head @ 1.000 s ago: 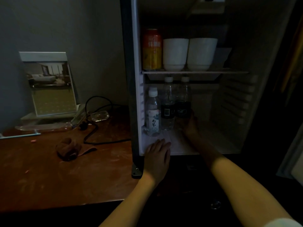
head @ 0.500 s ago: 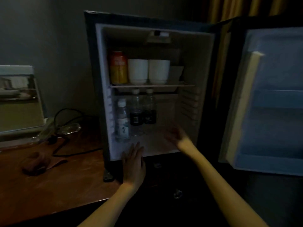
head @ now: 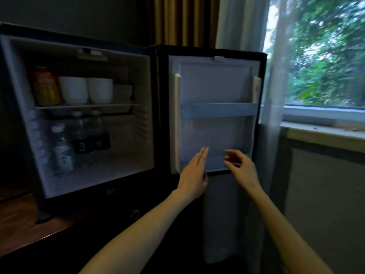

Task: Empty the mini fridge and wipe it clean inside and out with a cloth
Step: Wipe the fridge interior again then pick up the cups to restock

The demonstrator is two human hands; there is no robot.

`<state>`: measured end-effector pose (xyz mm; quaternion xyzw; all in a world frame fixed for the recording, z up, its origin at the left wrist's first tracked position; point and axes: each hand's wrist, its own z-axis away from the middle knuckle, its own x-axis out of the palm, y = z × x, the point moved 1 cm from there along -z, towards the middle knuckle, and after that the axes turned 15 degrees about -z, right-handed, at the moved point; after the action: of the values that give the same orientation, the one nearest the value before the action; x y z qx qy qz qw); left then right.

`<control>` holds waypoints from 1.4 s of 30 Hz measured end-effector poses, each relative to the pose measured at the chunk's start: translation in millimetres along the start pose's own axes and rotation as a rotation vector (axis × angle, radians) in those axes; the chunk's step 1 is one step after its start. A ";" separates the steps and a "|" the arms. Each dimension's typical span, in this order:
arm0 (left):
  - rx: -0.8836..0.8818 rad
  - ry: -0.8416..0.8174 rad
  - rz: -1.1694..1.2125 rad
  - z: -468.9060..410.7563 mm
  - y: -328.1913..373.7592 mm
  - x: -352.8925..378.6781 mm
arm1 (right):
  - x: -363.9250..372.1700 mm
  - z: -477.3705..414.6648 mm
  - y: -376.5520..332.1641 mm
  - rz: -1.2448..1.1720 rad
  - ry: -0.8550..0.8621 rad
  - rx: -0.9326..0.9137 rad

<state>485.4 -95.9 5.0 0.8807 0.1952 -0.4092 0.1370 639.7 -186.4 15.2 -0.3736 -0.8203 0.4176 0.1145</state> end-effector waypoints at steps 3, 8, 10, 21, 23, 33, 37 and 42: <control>-0.116 -0.217 -0.136 -21.5 10.6 11.6 | -30.6 7.7 6.7 0.012 0.055 0.010; -0.135 -0.394 -0.236 -29.5 7.9 16.6 | -63.6 23.8 14.3 -0.004 0.093 0.008; -0.141 -0.397 -0.235 -30.6 5.9 13.9 | -70.2 28.7 18.0 -0.007 0.103 0.019; -0.193 -0.354 -0.303 10.3 14.3 -2.1 | -103.6 42.2 -23.3 0.104 0.227 -0.233; -0.204 -0.342 -0.305 22.3 14.3 -12.9 | -104.9 46.0 -31.8 0.102 0.251 -0.292; -0.291 -0.305 -0.182 92.2 14.6 -64.7 | -75.9 99.5 -81.6 0.083 0.236 -0.635; -0.314 -0.125 -0.062 122.8 24.9 -82.4 | -52.0 121.6 -97.8 0.006 0.050 -0.580; -0.259 0.309 0.071 163.5 39.6 -110.0 | -8.5 149.8 -113.5 -0.034 -0.168 -0.642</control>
<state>329.6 -222.0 -9.2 0.9145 0.2336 -0.2354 0.2319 511.9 -324.5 10.1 -0.3410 -0.9227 0.1654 -0.0703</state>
